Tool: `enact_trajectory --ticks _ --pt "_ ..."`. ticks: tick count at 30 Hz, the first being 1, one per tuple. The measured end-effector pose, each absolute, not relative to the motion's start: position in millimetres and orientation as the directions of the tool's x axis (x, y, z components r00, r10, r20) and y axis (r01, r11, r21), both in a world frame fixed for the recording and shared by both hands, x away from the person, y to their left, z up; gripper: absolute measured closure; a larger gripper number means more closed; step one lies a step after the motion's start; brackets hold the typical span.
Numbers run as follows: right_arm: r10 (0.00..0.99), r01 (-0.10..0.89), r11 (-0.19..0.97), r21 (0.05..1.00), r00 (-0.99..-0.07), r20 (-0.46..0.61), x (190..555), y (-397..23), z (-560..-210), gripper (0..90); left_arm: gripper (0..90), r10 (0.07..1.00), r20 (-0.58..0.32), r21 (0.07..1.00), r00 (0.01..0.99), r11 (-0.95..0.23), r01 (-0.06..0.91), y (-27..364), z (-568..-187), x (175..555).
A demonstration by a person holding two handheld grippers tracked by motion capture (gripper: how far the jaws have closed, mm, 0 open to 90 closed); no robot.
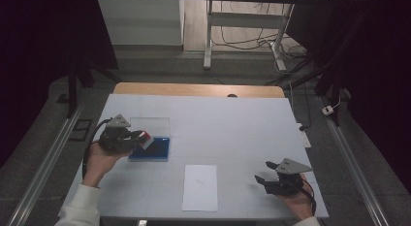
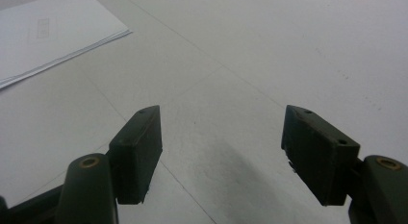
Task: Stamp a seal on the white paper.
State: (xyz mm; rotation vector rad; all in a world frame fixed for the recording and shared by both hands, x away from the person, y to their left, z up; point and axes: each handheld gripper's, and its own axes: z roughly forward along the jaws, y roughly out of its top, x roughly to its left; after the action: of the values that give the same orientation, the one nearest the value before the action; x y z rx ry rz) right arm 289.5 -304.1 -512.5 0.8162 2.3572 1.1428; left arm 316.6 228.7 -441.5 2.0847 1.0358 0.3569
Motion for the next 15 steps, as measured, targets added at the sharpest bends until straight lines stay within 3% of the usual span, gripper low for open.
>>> enact_trajectory --ticks 15 --pt "0.652 0.332 0.502 0.799 -0.752 -0.097 290 -304 -514 30.3 70.6 0.723 -0.1 0.752 0.683 -0.395 0.528 216 -435 312"
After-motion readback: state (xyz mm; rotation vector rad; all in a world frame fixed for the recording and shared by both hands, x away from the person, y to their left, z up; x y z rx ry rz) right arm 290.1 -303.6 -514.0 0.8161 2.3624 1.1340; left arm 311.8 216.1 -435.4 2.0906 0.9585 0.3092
